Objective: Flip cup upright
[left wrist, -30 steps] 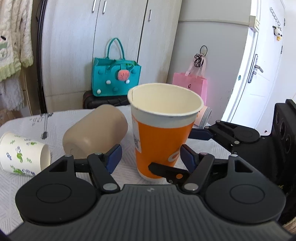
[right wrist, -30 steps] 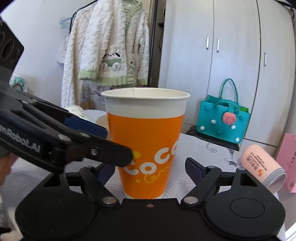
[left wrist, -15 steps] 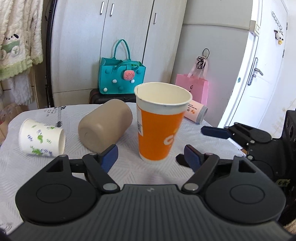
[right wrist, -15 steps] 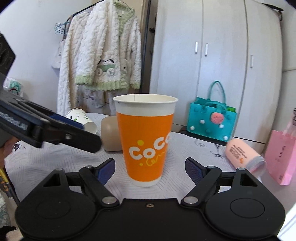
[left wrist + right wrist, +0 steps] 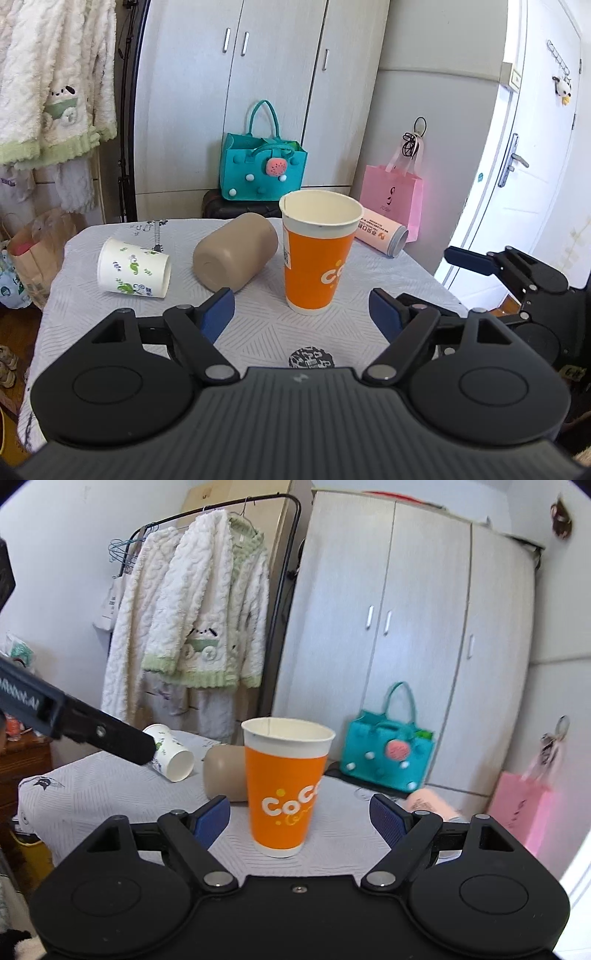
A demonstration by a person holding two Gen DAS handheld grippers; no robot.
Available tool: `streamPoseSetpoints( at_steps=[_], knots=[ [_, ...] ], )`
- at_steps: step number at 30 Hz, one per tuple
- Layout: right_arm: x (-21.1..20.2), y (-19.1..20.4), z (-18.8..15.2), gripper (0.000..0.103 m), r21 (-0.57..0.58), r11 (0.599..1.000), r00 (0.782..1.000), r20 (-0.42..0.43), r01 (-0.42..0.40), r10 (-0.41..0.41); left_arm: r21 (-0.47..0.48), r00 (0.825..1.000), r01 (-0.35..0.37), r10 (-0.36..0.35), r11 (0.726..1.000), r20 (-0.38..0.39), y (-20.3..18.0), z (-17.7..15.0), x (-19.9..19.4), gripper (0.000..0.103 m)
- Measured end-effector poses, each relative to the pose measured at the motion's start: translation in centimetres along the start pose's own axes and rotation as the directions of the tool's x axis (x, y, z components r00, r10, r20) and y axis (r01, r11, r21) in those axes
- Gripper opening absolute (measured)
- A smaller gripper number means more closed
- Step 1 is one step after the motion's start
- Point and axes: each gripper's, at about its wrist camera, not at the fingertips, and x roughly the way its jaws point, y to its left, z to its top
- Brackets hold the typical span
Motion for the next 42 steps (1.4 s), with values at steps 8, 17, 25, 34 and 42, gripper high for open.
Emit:
streamPoseSetpoints(
  at_steps=[8, 17, 25, 34, 42],
  knots=[
    [-3.4, 0.4, 0.3, 0.096, 0.041, 0.999, 1.000, 0.018, 0.022, -0.022, -0.004, 0.997, -0.054, 0.054, 0.999, 0.047, -0.1, -0.8, -3.8, 0.080],
    [-4.8, 0.6, -0.6, 0.103, 0.130, 0.988, 0.996, -0.012, 0.087, -0.086, -0.007, 0.986, -0.117, 0.117, 0.993, 0.117, -0.6, -2.1, -6.9, 0.100],
    [-5.3, 0.7, -1.1, 0.103, 0.170, 0.979, 0.993, -0.045, 0.112, -0.106, -0.026, 0.977, -0.202, 0.203, 0.979, 0.060, -0.5, -3.5, -6.4, 0.103],
    [-5.4, 1.1, -1.5, 0.103, 0.178, 0.974, 0.989, -0.063, 0.140, -0.131, -0.019, 0.962, -0.273, 0.273, 0.962, -0.024, -0.6, -4.2, -4.8, 0.103],
    [-4.8, 1.7, -1.6, 0.103, 0.181, 0.967, 0.982, -0.089, 0.178, -0.165, -0.061, 0.949, -0.314, 0.313, 0.947, -0.032, -0.4, -5.2, -4.3, 0.103]
  ],
)
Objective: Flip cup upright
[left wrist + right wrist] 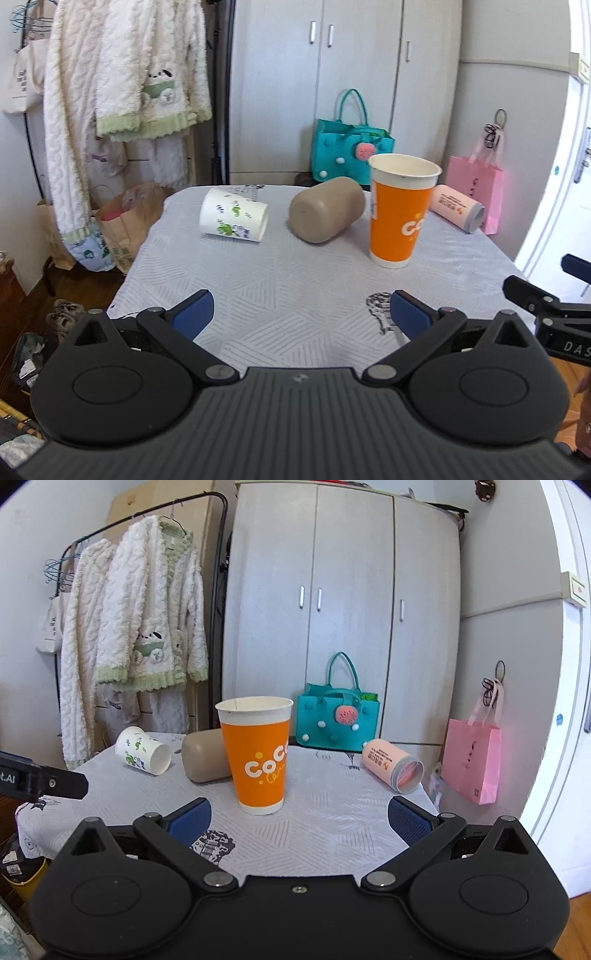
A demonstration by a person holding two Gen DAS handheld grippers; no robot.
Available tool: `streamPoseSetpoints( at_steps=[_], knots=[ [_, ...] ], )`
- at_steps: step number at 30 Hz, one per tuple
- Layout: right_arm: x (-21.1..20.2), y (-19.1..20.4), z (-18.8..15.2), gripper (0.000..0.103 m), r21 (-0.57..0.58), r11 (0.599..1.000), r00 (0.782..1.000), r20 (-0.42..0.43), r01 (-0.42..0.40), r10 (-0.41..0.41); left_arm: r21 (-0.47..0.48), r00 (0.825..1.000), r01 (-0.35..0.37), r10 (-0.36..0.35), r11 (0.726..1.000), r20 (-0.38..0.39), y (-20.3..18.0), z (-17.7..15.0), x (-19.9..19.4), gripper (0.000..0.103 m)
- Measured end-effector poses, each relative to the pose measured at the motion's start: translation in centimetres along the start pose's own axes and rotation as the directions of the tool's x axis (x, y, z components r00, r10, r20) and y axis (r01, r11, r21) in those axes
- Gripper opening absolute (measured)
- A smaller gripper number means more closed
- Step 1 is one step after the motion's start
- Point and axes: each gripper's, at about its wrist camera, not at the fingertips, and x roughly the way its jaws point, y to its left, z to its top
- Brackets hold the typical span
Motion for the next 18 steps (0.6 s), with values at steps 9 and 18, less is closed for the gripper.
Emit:
streamPoseSetpoints(
  at_steps=[9, 18],
  knots=[
    [0.9, 0.6, -0.6, 0.103, 0.026, 0.999, 0.998, -0.038, 0.047, -0.046, 0.006, 1.000, -0.023, 0.023, 1.000, -0.005, -0.2, -1.1, 1.1, 0.103],
    [0.9, 1.0, -0.8, 0.103, 0.018, 0.997, 0.996, -0.048, 0.076, -0.075, 0.018, 1.000, -0.008, 0.009, 1.000, -0.009, -0.3, -1.5, 1.3, 0.103]
  ],
)
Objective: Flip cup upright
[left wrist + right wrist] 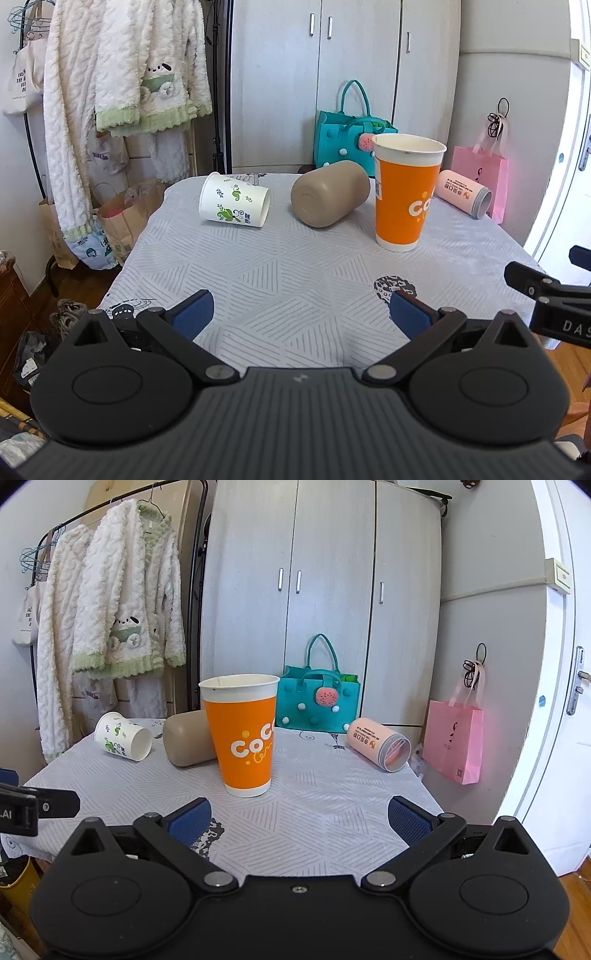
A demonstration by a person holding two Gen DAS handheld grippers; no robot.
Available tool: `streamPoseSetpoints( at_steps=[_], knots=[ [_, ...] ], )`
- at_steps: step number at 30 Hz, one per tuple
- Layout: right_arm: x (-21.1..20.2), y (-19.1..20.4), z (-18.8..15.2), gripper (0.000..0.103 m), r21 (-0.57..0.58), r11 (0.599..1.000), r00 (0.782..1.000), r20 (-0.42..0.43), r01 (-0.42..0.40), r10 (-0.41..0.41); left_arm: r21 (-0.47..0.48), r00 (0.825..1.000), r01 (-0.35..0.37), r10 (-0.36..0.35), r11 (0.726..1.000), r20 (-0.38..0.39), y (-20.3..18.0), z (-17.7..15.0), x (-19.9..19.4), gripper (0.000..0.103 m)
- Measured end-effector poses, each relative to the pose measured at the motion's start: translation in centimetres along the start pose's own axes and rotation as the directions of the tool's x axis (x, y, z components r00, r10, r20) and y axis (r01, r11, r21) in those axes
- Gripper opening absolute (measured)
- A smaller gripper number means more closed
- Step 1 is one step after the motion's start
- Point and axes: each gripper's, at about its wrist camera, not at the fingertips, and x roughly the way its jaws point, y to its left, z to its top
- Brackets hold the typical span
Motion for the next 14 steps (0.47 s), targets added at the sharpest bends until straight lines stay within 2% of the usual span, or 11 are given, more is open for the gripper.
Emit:
streamPoseSetpoints(
  at_steps=[4, 14],
  knots=[
    [-0.08, 0.04, 0.02, 0.103, 0.000, 1.000, 1.000, 0.001, 0.011, -0.011, 0.001, 0.999, -0.034, 0.034, 0.999, 0.010, 0.06, -0.07, -0.16, 0.103],
    [-0.12, -0.01, -0.10, 0.103, 0.007, 1.000, 1.000, -0.005, 0.028, -0.028, 0.007, 0.999, -0.050, 0.050, 0.999, 0.009, 0.06, -0.22, -0.22, 0.103]
  ],
)
